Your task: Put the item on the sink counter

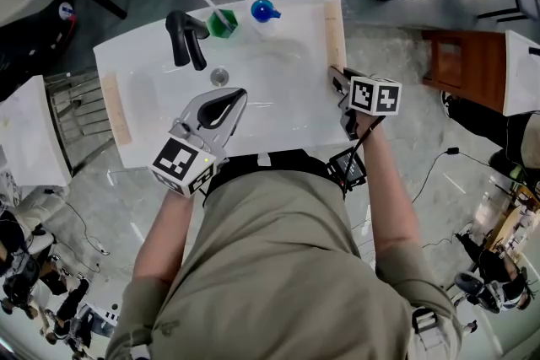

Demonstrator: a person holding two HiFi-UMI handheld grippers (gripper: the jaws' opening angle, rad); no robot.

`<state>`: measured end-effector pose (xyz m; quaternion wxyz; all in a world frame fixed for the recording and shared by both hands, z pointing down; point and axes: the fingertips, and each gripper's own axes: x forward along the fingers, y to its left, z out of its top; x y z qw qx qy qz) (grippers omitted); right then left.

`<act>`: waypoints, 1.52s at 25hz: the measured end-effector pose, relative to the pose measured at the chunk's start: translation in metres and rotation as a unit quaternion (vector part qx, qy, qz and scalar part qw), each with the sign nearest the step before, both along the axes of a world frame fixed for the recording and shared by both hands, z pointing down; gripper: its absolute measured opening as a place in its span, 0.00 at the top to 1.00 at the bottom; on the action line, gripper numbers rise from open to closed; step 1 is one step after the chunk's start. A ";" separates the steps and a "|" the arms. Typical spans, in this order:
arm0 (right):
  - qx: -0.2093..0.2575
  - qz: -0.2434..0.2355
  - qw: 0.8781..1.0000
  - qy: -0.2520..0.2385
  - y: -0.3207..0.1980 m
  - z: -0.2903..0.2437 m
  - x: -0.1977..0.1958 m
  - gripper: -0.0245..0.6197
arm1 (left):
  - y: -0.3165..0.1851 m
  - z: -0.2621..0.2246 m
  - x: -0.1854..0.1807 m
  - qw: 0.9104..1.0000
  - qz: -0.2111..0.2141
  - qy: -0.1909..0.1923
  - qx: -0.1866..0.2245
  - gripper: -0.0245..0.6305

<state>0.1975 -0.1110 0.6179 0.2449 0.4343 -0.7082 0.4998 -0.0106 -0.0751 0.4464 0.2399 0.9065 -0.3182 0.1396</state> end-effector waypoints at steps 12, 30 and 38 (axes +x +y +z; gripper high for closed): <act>-0.017 0.007 1.000 0.003 -0.002 -0.003 -0.002 0.87 | -0.003 -0.001 -0.001 1.000 0.001 0.003 0.000 0.95; -0.013 0.014 0.999 0.031 -0.006 -0.004 0.006 0.83 | -0.009 -0.001 -0.003 1.000 0.004 0.007 0.004 0.95; -0.008 0.018 0.999 0.038 -0.009 -0.008 0.014 0.81 | -0.013 -0.003 -0.004 1.000 0.005 0.007 0.006 0.95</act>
